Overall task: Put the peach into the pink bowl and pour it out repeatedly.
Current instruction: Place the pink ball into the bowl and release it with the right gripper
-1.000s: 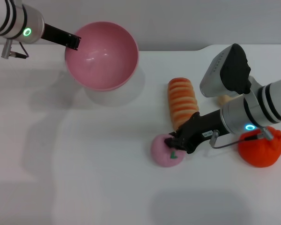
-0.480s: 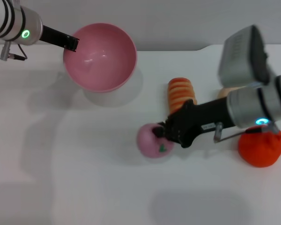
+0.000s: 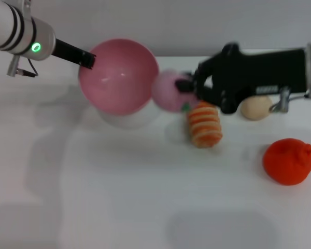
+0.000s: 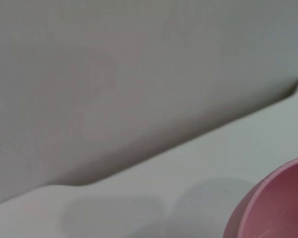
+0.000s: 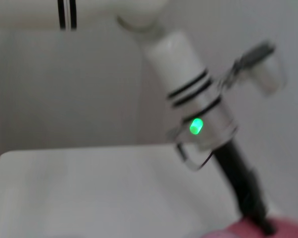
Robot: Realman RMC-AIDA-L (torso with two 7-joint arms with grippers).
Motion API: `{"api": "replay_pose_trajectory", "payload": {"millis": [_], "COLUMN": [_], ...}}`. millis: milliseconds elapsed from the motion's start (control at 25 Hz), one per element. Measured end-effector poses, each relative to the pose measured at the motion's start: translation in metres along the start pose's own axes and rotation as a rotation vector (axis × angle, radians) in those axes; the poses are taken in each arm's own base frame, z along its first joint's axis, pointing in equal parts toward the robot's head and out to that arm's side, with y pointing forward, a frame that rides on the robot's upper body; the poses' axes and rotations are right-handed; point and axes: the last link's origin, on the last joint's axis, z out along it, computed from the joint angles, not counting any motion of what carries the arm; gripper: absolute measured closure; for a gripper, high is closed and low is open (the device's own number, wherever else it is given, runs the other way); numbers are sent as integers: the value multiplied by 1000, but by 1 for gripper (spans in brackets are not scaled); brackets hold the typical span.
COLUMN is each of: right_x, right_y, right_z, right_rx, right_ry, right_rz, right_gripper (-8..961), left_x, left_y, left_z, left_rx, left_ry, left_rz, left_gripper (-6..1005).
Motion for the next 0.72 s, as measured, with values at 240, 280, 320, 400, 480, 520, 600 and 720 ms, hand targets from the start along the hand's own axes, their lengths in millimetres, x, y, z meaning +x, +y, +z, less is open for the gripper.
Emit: {"api": "replay_pose_trajectory", "payload": {"millis": [240, 280, 320, 400, 480, 520, 600, 720], "right_x": [-7, -7, -5, -2, 2, 5, 9, 15], "right_y": [-13, -16, -19, -25, -29, -30, -32, -34], "right_z": [-8, -7, -6, -2, 3, 6, 10, 17], "right_rx": [91, 108, 127, 163, 187, 195, 208, 226], "right_ry": [-81, -83, -84, -81, -73, -68, -58, -45], "right_rz": [-70, -75, -78, -78, -70, -68, -71, -67], "right_gripper": [920, 920, 920, 920, 920, 920, 921, 921], "left_x": [-2, -2, -1, 5, 5, 6, 10, 12], "left_y": [21, 21, 24, 39, 39, 43, 49, 53], "left_z": [4, 4, 5, 6, 6, 6, 5, 5], "left_rx": [-74, -74, -82, -125, -125, -137, -156, -166], "left_ry": [-34, -34, -34, -22, -22, -17, -7, -3], "left_rz": [33, 33, 39, 62, 62, 70, 80, 86], "left_gripper": [953, 953, 953, 953, 953, 953, 953, 953]}}
